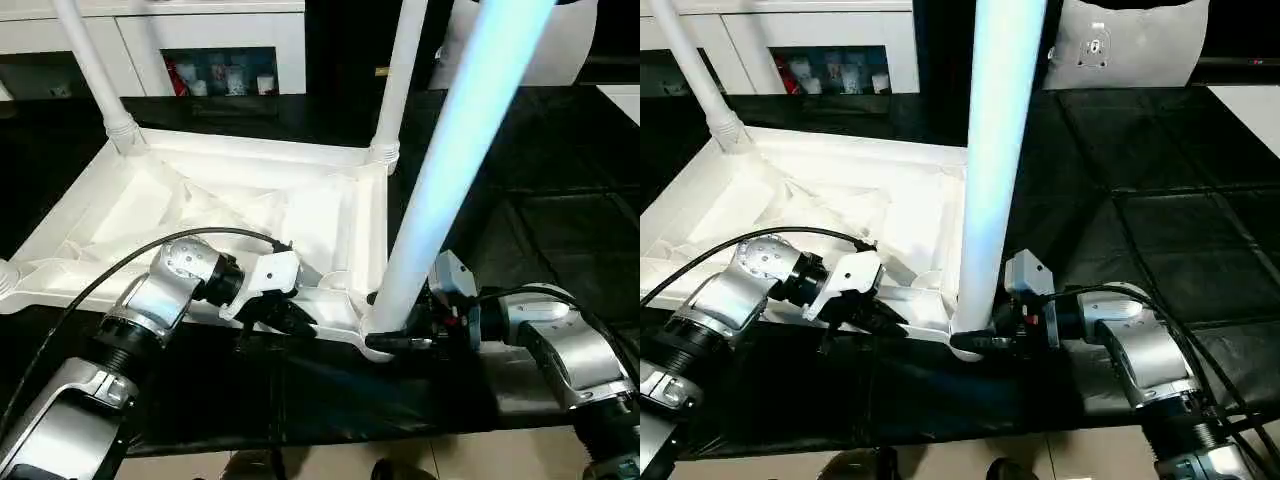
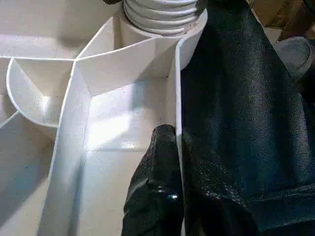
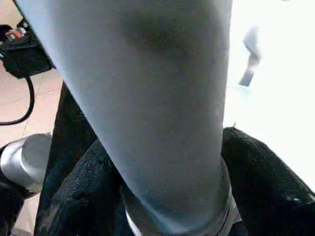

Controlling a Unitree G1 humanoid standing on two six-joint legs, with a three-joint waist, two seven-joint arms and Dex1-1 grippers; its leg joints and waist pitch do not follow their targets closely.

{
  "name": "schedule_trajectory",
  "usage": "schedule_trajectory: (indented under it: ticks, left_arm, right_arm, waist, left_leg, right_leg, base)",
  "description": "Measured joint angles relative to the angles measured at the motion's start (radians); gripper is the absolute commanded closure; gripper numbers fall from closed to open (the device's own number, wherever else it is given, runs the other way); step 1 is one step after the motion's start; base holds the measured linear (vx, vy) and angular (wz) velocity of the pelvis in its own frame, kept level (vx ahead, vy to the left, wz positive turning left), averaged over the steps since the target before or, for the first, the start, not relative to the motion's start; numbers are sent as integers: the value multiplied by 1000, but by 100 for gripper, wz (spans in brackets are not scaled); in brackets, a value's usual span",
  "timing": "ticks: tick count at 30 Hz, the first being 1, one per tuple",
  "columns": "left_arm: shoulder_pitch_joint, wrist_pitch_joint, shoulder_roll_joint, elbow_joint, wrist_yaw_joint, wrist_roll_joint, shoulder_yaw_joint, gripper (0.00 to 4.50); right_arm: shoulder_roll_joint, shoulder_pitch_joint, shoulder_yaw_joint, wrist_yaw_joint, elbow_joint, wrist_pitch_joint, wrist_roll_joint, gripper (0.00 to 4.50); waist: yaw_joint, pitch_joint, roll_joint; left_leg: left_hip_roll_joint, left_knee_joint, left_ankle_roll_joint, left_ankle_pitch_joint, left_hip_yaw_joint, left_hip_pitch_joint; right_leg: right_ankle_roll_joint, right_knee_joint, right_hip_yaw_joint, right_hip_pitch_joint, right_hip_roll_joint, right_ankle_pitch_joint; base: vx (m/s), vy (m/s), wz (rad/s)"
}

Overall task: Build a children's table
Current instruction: Rotate leg to tighten

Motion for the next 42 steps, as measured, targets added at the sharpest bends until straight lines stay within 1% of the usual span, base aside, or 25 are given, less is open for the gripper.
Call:
schedule_trajectory:
  ticks: [5,14,16,17,18,20,22,24,35,36,39,42]
  left_arm:
    - [0,-2,-1,1,0,0,-1,450]
    - [0,-3,-2,2,0,-1,-1,450]
    - [0,-3,-1,2,0,0,-1,450]
    - [0,-3,-1,2,0,0,-1,450]
    - [0,-3,-1,2,0,0,-1,450]
    - [0,-3,-1,2,0,0,0,450]
    - [0,-3,-1,2,0,0,0,450]
    - [0,-4,-1,2,0,0,0,450]
    - [-1,-10,-1,6,1,0,0,450]
    - [-1,-10,-1,6,1,0,0,450]
    - [-1,-10,-1,6,1,0,0,450]
    - [-1,-10,-2,6,0,0,0,450]
  right_arm:
    - [-3,0,0,0,-2,15,9,192]
    - [-7,5,0,-9,-14,22,10,196]
    - [-7,6,0,-16,-23,39,12,196]
    - [-7,6,-1,-18,-25,46,15,140]
    - [-7,5,-2,-18,-26,54,20,126]
    - [-7,6,-2,-18,-26,61,22,120]
    - [-7,11,-1,-22,-26,58,17,98]
    - [-7,18,3,-28,-26,57,11,87]
    - [-7,29,6,-40,-26,57,9,87]
    - [-7,29,6,-40,-26,58,9,103]
    - [-7,29,5,-42,-26,61,12,113]
    - [-10,28,5,-43,-26,64,15,144]
  waist:
    - [2,0,0]
    - [2,0,0]
    - [2,0,0]
    - [2,0,0]
    - [2,0,0]
    - [1,0,0]
    - [1,0,0]
    - [1,0,0]
    - [0,0,0]
    - [0,0,0]
    - [0,0,0]
    - [1,0,0]
  left_leg:
    - [0,-1,0,0,0,0]
    - [0,-1,0,0,0,0]
    - [0,-1,0,0,0,0]
    - [0,-1,0,0,1,0]
    - [0,-1,0,0,0,0]
    - [0,-1,0,0,1,0]
    - [0,-1,0,0,1,0]
    - [0,-1,0,0,1,0]
    - [0,-1,0,0,1,0]
    - [0,-1,0,0,1,0]
    - [0,-1,0,0,1,0]
    - [0,-1,0,0,1,0]
  right_leg:
    - [0,0,0,0,0,0]
    - [0,0,0,0,-1,0]
    - [0,0,0,0,-1,0]
    - [0,0,0,0,-1,0]
    - [0,0,0,0,-1,0]
    - [0,0,0,0,-1,0]
    - [0,0,0,0,-1,0]
    - [0,0,0,0,-1,0]
    - [0,0,0,0,-1,0]
    - [0,0,0,0,-1,0]
    - [0,0,0,0,-1,0]
    - [1,0,0,0,-1,0]
  base:
    - [0,0,0]
    - [0,0,0]
    - [0,0,0]
    - [0,0,0]
    - [0,0,0]
    - [0,0,0]
    - [0,0,0]
    - [0,0,0]
    - [0,0,0]
    - [0,0,0]
    - [0,0,0]
    - [0,0,0]
